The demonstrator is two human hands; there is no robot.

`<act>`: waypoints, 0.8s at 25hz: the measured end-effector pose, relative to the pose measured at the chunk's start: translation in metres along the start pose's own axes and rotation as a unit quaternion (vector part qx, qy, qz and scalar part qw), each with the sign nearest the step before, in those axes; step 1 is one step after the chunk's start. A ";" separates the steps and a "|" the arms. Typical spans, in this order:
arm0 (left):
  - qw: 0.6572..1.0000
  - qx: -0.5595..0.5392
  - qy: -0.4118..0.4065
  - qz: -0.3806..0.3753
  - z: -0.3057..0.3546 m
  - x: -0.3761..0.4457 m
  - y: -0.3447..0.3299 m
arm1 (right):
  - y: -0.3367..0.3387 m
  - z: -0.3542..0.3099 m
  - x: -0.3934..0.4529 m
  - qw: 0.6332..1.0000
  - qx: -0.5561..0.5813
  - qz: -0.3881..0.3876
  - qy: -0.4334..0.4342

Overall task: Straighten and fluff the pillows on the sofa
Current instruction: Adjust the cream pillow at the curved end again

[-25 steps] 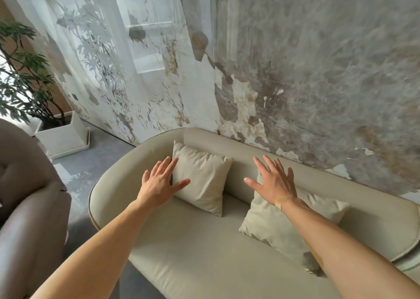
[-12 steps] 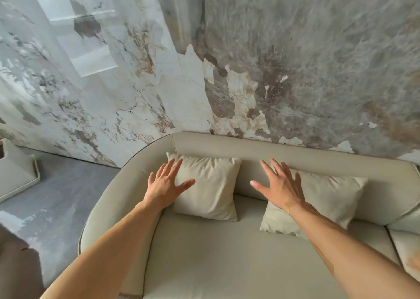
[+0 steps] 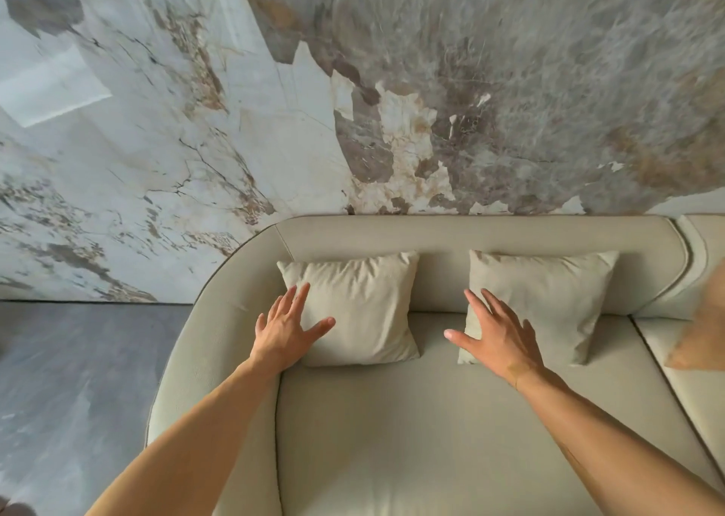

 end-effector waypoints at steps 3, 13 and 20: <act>1.000 -0.003 0.027 -0.013 -0.025 0.005 -0.014 | -0.027 0.006 -0.002 0.999 0.004 -0.038 -0.013; 0.981 -0.071 0.174 -0.038 -0.142 0.060 -0.181 | -0.236 0.046 0.080 0.986 0.079 -0.139 -0.042; 0.958 -0.124 0.236 -0.104 -0.217 0.086 -0.322 | -0.398 0.069 0.132 0.945 0.201 -0.206 -0.155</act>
Point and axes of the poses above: each hand's wrist, its own x-axis towards the middle knuckle, its own y-axis out of the back of the hand, z = x × y, the point moved 8 cm from there along x, towards the middle knuckle, and after that the axes turned 13 degrees about z, right-handed, at the moved point
